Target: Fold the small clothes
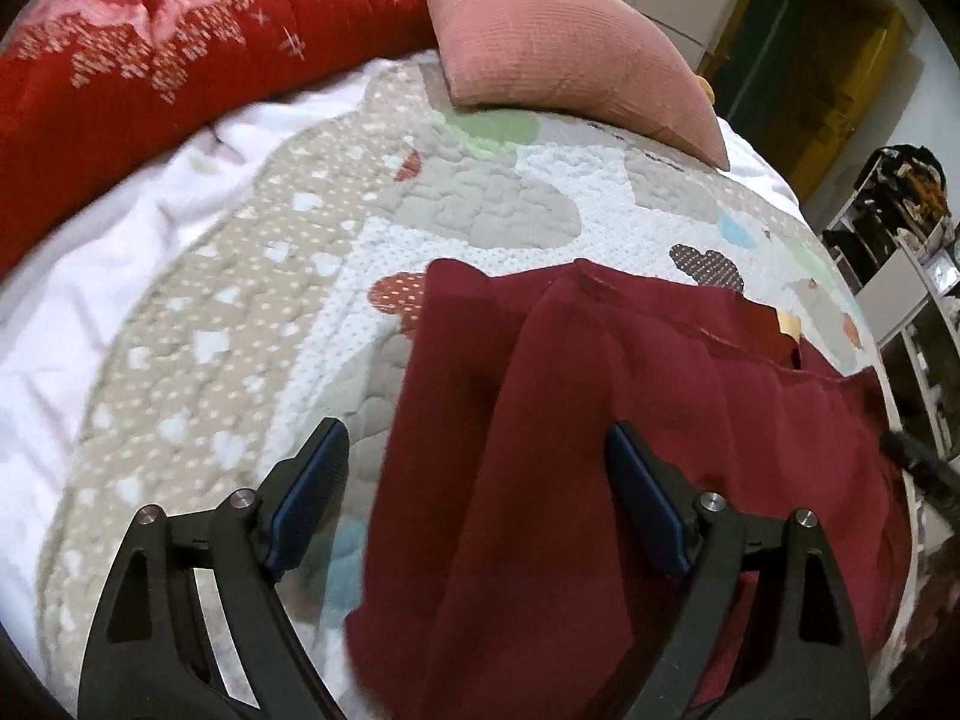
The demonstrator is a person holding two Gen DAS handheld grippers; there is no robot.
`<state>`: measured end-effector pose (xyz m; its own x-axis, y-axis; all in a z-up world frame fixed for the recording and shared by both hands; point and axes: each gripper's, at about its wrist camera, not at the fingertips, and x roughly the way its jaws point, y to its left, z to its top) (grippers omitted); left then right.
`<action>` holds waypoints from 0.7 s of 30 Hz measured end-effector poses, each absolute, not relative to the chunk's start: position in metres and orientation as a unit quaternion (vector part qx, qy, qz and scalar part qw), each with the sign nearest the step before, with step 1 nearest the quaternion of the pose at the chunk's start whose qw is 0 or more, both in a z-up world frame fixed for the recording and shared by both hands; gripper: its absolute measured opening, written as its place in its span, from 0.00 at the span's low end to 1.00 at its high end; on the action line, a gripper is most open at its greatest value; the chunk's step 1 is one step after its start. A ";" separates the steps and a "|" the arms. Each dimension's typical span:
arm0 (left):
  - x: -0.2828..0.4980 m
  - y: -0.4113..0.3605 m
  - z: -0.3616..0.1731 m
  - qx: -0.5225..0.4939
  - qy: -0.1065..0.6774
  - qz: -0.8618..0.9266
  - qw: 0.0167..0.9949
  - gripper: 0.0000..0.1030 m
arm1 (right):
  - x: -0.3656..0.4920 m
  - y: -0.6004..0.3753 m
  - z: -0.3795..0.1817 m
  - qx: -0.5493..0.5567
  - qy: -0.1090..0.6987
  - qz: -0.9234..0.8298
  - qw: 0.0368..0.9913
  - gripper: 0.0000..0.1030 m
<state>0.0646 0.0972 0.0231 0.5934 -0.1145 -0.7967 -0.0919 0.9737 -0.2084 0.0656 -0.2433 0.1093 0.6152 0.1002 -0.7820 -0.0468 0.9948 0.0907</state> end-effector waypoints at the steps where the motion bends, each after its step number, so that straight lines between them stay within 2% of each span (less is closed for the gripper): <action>1: 0.059 0.099 0.025 -0.111 0.445 -0.002 0.889 0.85 | 0.064 -0.235 0.117 0.034 0.432 0.065 0.899 0.36; 8: 0.030 0.118 0.025 -0.146 0.421 0.023 0.895 0.85 | 0.085 -0.156 0.122 0.006 0.431 0.160 0.888 0.36; 10: 0.026 0.123 0.022 -0.157 0.422 0.017 0.892 0.85 | 0.096 -0.136 0.116 -0.009 0.430 0.154 0.890 0.36; 12: 0.023 0.128 0.016 -0.172 0.424 0.008 0.889 0.85 | 0.112 -0.121 0.111 -0.011 0.436 0.146 0.888 0.30; 21: 0.023 0.131 0.008 -0.182 0.412 -0.004 0.893 0.86 | 0.174 -0.085 0.073 -0.020 0.484 0.110 0.868 0.30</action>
